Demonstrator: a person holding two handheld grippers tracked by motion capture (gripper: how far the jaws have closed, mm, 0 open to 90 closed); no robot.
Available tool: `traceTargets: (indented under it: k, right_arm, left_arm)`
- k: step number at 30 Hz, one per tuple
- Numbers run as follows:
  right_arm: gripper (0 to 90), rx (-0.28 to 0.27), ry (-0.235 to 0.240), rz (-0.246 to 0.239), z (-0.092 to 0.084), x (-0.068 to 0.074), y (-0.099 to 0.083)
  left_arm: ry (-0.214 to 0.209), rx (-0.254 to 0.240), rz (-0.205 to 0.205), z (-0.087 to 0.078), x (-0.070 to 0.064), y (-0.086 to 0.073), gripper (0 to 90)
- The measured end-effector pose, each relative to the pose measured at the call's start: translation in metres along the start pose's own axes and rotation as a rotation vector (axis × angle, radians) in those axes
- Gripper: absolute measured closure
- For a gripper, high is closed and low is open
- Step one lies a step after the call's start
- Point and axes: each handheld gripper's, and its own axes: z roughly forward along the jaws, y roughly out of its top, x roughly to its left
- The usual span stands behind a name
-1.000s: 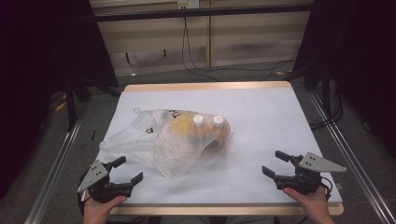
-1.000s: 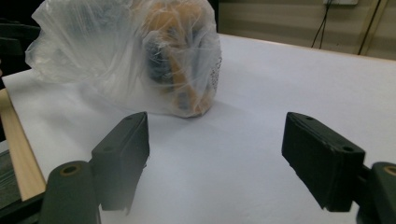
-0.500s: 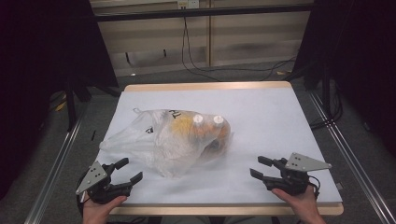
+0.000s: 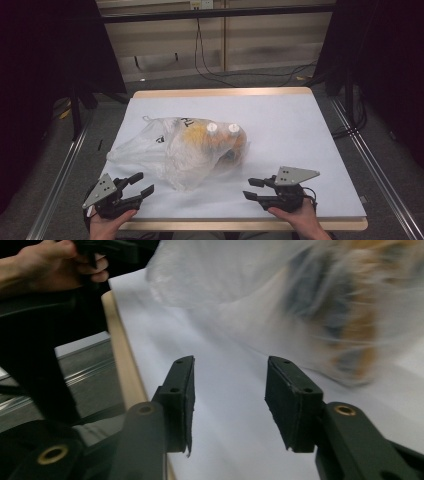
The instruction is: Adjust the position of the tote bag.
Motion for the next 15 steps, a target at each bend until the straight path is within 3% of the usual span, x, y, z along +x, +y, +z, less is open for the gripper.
traceTargets:
  k: [3, 13, 15]
  right_arm:
    - [57.8, 0.024, 0.048, -0.023, 0.017, 0.007, 0.007]
    - [57.9, 0.028, 0.083, -0.050, 0.038, 0.011, 0.022]
    - [59.3, 0.027, 0.087, -0.064, 0.043, 0.010, 0.027]
  left_arm:
    - [-0.023, -0.001, -0.002, 0.000, -0.002, 0.001, 44.6]
    - [-0.066, -0.006, -0.014, 0.009, -0.007, 0.010, 48.1]
    - [-0.085, -0.003, -0.001, 0.014, -0.007, 0.015, 49.4]
